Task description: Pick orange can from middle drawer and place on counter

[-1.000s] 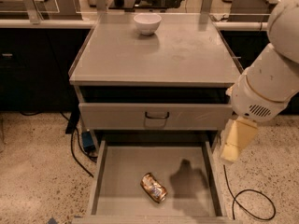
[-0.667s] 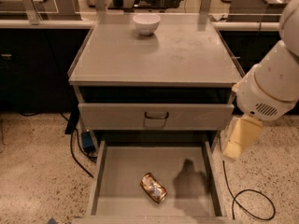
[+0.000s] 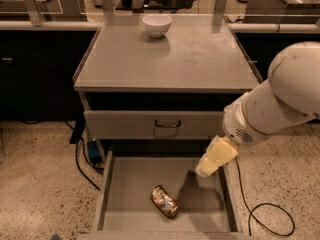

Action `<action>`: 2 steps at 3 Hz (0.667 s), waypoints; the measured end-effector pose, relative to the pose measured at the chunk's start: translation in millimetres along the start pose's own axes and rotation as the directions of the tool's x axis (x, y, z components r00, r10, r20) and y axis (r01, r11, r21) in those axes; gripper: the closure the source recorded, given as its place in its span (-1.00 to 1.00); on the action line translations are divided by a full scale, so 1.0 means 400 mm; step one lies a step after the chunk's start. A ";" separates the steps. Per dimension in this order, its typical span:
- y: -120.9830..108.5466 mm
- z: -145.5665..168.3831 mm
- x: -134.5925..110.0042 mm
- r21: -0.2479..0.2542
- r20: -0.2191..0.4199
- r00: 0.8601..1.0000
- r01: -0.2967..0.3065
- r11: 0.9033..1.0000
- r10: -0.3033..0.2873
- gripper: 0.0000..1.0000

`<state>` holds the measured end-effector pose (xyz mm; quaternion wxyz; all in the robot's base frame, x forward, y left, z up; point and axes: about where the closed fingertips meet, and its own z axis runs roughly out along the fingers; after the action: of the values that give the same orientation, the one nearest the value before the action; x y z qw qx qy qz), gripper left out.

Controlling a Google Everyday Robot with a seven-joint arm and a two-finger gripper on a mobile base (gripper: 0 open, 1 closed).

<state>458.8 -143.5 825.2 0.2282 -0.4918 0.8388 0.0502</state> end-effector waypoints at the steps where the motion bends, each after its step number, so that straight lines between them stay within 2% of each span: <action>1: -0.017 -0.002 -0.017 0.032 0.026 1.000 0.002 0.999 -0.002 -1.00; 2: -0.017 -0.002 -0.017 0.032 0.026 1.000 0.001 0.999 -0.002 -1.00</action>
Offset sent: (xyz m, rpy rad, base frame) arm 0.0084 0.0018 0.0048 0.0084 -0.0393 -0.0083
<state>467.1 -141.7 829.8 0.2468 -0.4882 0.8360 0.0431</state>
